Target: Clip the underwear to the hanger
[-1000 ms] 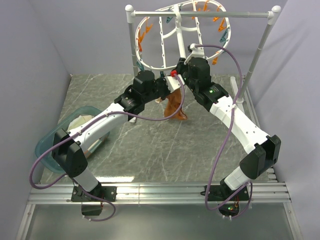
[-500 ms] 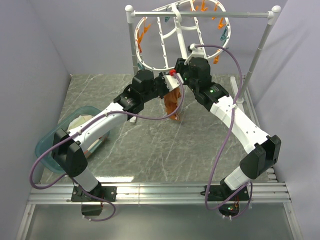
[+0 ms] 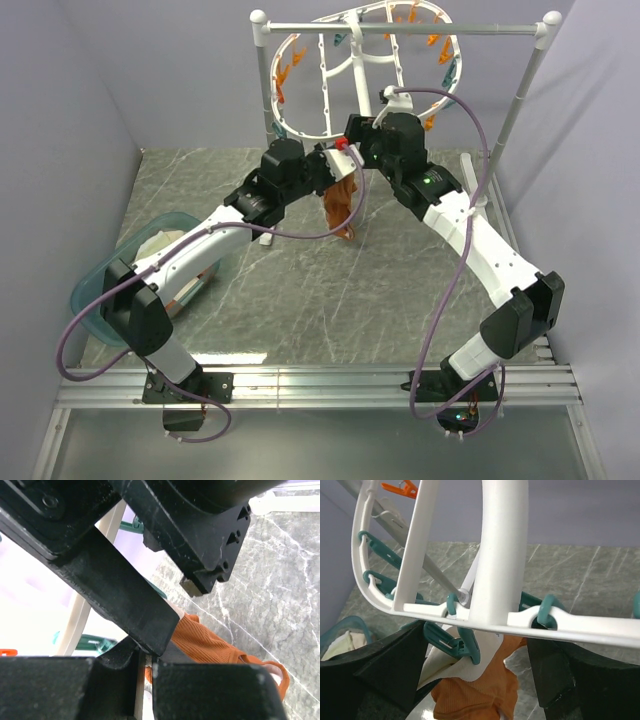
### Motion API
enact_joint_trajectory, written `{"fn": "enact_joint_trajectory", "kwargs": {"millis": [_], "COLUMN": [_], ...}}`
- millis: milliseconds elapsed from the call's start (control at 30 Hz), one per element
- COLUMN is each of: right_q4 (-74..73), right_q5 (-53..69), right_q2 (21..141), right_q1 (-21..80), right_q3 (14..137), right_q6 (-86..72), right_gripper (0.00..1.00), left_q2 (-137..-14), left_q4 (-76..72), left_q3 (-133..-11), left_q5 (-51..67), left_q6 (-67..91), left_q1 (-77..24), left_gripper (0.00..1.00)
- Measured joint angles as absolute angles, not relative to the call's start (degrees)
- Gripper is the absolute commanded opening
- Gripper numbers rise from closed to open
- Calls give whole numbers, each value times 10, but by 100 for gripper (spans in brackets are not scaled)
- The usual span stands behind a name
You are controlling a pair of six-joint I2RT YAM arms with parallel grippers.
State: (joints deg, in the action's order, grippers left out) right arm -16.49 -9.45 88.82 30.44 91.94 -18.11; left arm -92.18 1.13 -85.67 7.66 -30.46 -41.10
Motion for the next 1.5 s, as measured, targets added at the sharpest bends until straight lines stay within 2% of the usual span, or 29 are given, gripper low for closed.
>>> {"fn": "enact_joint_trajectory", "kwargs": {"millis": [267,400,600,633,733,833,967,1133,1300,1433,1500], "right_q4": [-125,-102,-64,-64,-58,-56,-53,-51,-56,-64,-69], "right_q5": [-27,20,86,95,116,128,134,152,194,251,291], "right_q2": [809,756,694,687,665,636,583,532,506,496,488], "right_q1": [299,290,276,274,266,259,243,185,126,93,76], "right_q3": [840,786,705,696,676,656,622,581,536,510,497], "right_q6": [-176,-173,-164,-163,-157,-150,-148,-149,-152,-144,-135], "right_gripper": [91,93,94,94,96,96,98,98,91,92,93], "left_q2": [-906,-906,-906,-905,-900,-896,-893,-874,-817,-754,-736], "left_q4": [20,28,27,24,15,11,9,3,-12,-63,-76], "left_q3": [-844,-842,-832,-827,-814,-809,-809,-798,-739,-627,-584], "left_q5": [102,126,171,180,205,222,232,268,316,356,365], "left_q6": [-279,-250,-196,-186,-155,-126,-95,-63,-22,27,42], "left_q1": [-406,-386,-343,-337,-318,-301,-277,-241,-228,-229,-230], "left_gripper": [1,8,24,29,35,38,38,41,45,62,63]}}
